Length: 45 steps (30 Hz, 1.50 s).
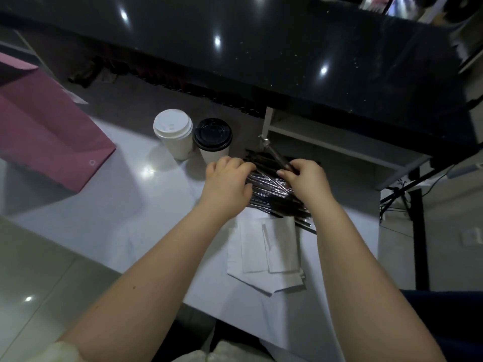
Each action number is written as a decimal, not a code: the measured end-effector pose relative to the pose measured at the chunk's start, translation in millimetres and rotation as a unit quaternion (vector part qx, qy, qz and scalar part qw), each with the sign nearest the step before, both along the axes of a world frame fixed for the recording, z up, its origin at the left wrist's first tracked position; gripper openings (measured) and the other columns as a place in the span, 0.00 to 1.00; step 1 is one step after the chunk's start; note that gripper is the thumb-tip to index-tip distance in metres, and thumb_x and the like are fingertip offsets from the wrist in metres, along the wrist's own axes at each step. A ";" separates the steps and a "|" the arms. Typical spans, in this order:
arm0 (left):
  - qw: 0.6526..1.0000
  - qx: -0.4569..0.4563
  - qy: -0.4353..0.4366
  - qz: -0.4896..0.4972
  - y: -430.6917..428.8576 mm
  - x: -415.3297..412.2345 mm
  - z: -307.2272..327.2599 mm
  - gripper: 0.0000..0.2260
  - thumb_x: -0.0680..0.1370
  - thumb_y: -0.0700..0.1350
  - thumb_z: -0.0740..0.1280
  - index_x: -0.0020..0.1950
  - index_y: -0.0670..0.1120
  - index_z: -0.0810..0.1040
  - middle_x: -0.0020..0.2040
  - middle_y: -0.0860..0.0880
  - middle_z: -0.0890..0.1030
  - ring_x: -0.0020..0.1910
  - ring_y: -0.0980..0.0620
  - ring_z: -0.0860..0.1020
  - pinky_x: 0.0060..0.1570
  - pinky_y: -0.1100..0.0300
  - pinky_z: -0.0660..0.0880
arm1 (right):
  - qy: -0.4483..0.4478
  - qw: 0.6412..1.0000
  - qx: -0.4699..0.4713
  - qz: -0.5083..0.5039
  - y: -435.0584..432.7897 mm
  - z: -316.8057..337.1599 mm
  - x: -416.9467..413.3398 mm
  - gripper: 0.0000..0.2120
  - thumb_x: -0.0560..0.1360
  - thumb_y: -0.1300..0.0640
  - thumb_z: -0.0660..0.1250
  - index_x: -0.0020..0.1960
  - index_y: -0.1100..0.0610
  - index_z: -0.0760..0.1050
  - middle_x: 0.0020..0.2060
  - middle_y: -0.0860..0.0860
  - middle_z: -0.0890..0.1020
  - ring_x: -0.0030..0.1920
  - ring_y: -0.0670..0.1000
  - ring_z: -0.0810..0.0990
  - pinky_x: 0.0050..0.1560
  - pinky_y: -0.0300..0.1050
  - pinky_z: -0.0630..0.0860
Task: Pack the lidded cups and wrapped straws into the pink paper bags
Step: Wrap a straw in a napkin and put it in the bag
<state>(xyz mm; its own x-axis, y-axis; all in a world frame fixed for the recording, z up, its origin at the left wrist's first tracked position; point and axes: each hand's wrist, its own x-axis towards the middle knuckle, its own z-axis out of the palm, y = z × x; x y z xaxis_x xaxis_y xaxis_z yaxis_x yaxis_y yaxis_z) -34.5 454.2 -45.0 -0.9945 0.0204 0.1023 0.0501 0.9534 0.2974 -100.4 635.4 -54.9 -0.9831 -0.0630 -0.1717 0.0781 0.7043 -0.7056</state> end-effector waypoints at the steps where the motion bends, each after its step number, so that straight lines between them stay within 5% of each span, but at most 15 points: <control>1: 1.000 0.003 0.004 0.004 -5.8 4.2 3.0 0.18 0.76 0.48 0.63 0.67 0.52 0.73 0.62 0.52 0.75 0.65 0.47 0.67 0.63 0.51 0.59 | -0.007 1.000 -0.006 0.018 -5.5 4.3 6.1 0.11 0.74 0.51 0.70 0.36 0.53 0.73 0.28 0.50 0.77 0.32 0.52 0.75 0.35 0.46 0.71; 6: 0.999 0.023 0.007 0.034 -58.2 50.3 6.7 0.19 0.77 0.49 0.65 0.68 0.53 0.73 0.64 0.53 0.75 0.66 0.48 0.67 0.65 0.52 0.59 | 0.017 0.995 0.047 0.089 -54.7 15.6 52.3 0.12 0.75 0.50 0.69 0.38 0.52 0.70 0.28 0.47 0.71 0.32 0.51 0.69 0.32 0.45 0.65; 13: 0.992 0.062 -0.018 0.111 -191.7 157.5 -18.7 0.18 0.76 0.48 0.68 0.66 0.52 0.76 0.62 0.52 0.78 0.65 0.47 0.70 0.62 0.50 0.64 | 0.057 0.979 0.108 0.166 -182.4 7.7 141.6 0.10 0.76 0.48 0.67 0.43 0.52 0.69 0.37 0.47 0.74 0.41 0.53 0.71 0.36 0.47 0.65; 18: 0.982 0.082 0.009 0.169 -297.7 223.7 -21.1 0.16 0.74 0.46 0.70 0.62 0.51 0.79 0.58 0.51 0.80 0.63 0.46 0.72 0.62 0.47 0.65 | 0.093 0.958 0.144 0.231 -286.3 1.7 196.4 0.09 0.79 0.48 0.64 0.45 0.52 0.69 0.35 0.47 0.74 0.38 0.54 0.72 0.30 0.43 0.62; 26: 0.960 0.056 0.046 0.271 -443.3 296.0 -11.0 0.15 0.71 0.47 0.71 0.57 0.51 0.81 0.54 0.50 0.81 0.59 0.43 0.74 0.57 0.47 0.67 | 0.135 0.912 0.175 0.346 -442.3 17.1 247.6 0.10 0.80 0.49 0.61 0.48 0.56 0.72 0.42 0.52 0.79 0.43 0.56 0.76 0.38 0.48 0.70; 32: 0.959 0.028 0.089 0.267 -521.1 269.5 28.9 0.16 0.71 0.47 0.70 0.59 0.51 0.80 0.56 0.50 0.81 0.60 0.44 0.73 0.58 0.48 0.67 | 0.212 0.896 0.139 0.366 -514.2 80.0 237.3 0.08 0.79 0.50 0.62 0.47 0.54 0.73 0.41 0.50 0.78 0.42 0.54 0.75 0.36 0.46 0.68; 38: 0.957 0.024 0.163 0.239 -571.8 187.7 93.9 0.17 0.73 0.48 0.69 0.61 0.51 0.79 0.57 0.49 0.80 0.61 0.44 0.72 0.58 0.49 0.66 | 0.392 0.822 0.188 0.369 -560.9 161.8 167.4 0.07 0.79 0.53 0.63 0.50 0.55 0.76 0.42 0.52 0.81 0.42 0.56 0.77 0.38 0.48 0.72; 45: 0.955 0.016 0.205 0.213 -610.4 102.0 137.7 0.16 0.73 0.47 0.70 0.61 0.50 0.79 0.58 0.49 0.80 0.61 0.44 0.73 0.60 0.47 0.66 | 0.420 0.807 0.212 0.356 -573.8 184.7 86.8 0.02 0.78 0.56 0.65 0.49 0.53 0.75 0.38 0.48 0.77 0.42 0.53 0.73 0.40 0.46 0.65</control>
<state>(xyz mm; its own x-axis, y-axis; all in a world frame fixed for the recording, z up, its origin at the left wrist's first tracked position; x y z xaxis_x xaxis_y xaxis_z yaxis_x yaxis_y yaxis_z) 67.6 -156.2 92.7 -0.7882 -0.3875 0.4781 -0.2227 0.9038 0.3654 -13.6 61.7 129.8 -0.5035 -0.7748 0.3822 -0.8341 0.5513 0.0187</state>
